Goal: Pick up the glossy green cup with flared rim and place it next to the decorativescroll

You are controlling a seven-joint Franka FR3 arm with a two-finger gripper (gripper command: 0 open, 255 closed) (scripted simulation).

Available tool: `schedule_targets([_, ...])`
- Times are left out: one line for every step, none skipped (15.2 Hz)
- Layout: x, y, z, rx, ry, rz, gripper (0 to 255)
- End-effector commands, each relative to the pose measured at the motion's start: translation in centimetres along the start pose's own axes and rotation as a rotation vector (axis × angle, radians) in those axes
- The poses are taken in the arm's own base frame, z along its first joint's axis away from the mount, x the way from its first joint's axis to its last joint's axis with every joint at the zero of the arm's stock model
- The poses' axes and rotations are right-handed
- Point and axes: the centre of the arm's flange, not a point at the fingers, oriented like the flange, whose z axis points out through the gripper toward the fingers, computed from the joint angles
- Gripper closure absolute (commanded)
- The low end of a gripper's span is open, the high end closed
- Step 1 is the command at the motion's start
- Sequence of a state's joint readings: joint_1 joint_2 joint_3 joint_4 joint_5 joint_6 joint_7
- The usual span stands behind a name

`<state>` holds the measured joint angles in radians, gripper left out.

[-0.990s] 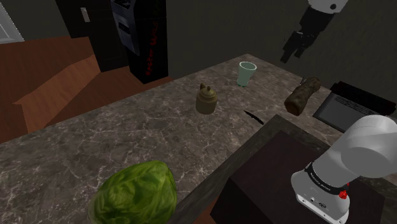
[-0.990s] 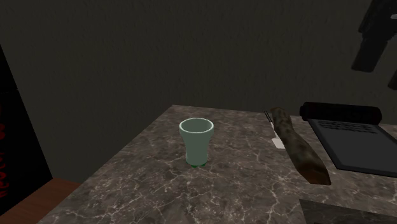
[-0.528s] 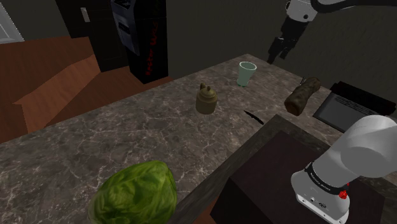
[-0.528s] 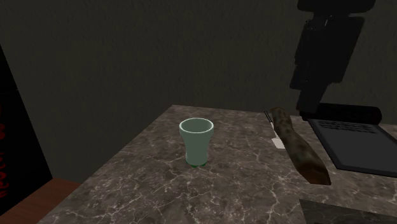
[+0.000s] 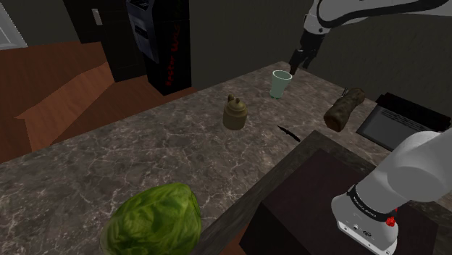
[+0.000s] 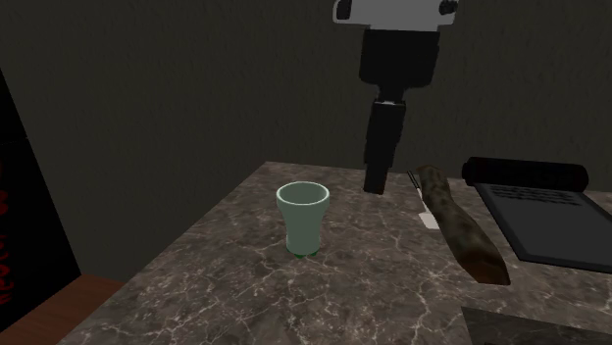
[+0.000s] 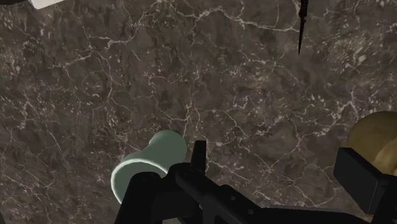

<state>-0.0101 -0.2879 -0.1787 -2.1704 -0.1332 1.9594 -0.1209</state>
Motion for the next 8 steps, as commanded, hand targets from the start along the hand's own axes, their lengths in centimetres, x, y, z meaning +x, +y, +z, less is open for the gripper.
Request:
schedule_targets([1.8, 1.1, 1.8, -0.008, -0.006, -0.009, 0])
schedule_targets([2.8, 1.6, 2.5, -0.011, -0.010, -0.013, 0])
schedule_targets([3.8, 2.1, 3.3, -0.014, -0.013, -0.018, 0])
schedule_targets([4.7, 2.6, 4.1, -0.018, -0.016, -0.022, 0])
schedule_targets([5.7, 3.1, 4.9, -0.021, -0.019, -0.026, 0])
schedule_targets([6.7, 3.6, 5.7, -0.025, -0.023, -0.031, 0])
schedule_targets([7.6, 4.1, 6.5, -0.028, -0.026, -0.035, 0])
schedule_targets([8.6, 4.6, 7.3, -0.031, -0.029, -0.039, 0])
